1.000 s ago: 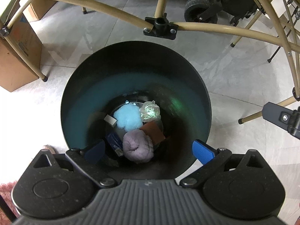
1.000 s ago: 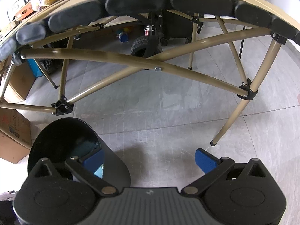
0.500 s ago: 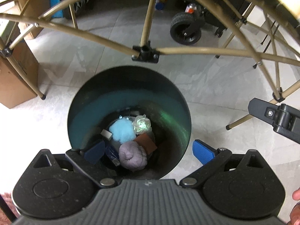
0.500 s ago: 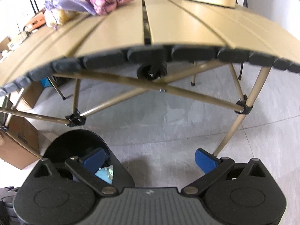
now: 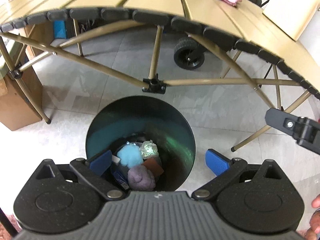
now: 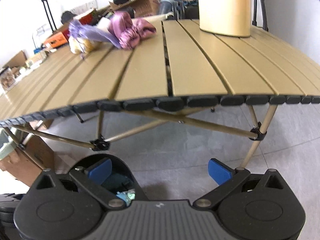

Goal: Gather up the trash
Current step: 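Move both tools back up over the table toward the remaining items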

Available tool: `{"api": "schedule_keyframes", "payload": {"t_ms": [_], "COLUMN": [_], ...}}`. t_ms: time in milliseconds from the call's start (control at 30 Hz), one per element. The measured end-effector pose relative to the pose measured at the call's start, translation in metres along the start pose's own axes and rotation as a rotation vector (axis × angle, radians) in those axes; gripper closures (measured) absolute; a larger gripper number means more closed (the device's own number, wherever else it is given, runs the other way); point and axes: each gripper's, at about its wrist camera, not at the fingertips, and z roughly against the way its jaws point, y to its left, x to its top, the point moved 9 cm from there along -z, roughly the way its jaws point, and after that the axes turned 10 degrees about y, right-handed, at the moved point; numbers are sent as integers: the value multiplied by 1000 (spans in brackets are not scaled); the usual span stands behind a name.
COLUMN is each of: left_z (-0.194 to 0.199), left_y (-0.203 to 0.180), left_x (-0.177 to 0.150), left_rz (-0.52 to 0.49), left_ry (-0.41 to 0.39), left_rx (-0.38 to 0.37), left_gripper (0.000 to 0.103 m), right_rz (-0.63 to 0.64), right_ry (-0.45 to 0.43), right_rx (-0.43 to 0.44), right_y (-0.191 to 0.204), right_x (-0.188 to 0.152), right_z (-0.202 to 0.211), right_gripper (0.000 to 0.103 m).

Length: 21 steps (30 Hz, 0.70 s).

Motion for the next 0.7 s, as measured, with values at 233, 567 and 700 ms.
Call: {"api": "schedule_keyframes", "payload": {"t_ms": [233,567,700], "left_z": [30,78,102], "left_y": [5,10,10], "left_x": [8,25,35], "left_rz": [5,12,15], "left_ry": [-110,-295,-402], "left_rx": [3,-23,-16], "left_gripper": [1,1,0], "right_rz": [16,-23,-48], "right_ry": [-72,-255,-312], "right_rx": [59,141,137], "right_y": [10,11,7], "right_x": [7,34,46], "right_z": [35,85,93], "right_gripper": [0,0,0]}}
